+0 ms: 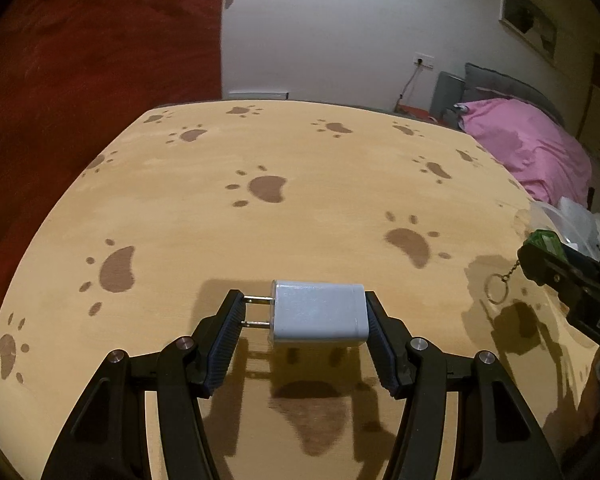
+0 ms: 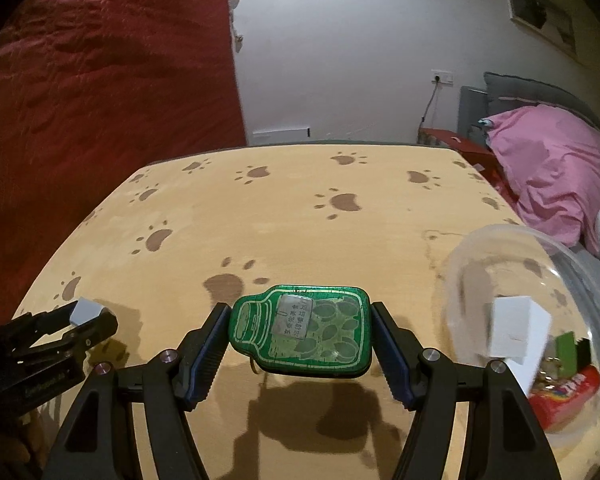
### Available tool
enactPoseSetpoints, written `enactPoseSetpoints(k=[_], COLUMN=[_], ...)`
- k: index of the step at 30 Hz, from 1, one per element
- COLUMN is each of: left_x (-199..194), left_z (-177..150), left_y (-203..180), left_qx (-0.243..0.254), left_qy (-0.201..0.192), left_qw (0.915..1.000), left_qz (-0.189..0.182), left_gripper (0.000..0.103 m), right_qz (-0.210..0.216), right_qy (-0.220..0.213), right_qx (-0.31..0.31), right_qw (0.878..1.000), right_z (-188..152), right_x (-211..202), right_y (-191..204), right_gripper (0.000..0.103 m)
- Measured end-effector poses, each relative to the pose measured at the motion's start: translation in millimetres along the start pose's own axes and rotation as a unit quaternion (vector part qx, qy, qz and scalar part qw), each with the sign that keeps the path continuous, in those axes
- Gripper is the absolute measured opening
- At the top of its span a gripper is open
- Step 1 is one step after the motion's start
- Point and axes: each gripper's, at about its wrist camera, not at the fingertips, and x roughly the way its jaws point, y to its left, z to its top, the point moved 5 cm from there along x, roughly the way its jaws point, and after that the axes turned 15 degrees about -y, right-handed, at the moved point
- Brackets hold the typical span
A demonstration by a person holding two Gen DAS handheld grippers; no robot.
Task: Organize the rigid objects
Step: 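Lift the green keychain case and carry it over the bowl with the right tool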
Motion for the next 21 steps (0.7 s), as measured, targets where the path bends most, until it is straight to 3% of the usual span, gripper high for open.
enactPoseSetpoints(k=[21], left_x=[-9], left_z=[6], left_y=[-95], left_qx=[0.050], left_qy=[0.003], left_qw=[0.9970], left_qz=[-0.060], left_gripper=[0.060], right_qz=[-0.071], right_qy=[-0.030], right_qx=[0.051], right_qw=[0.996], right_z=[4], right_x=[-33], right_y=[-105], right_gripper=[0.072])
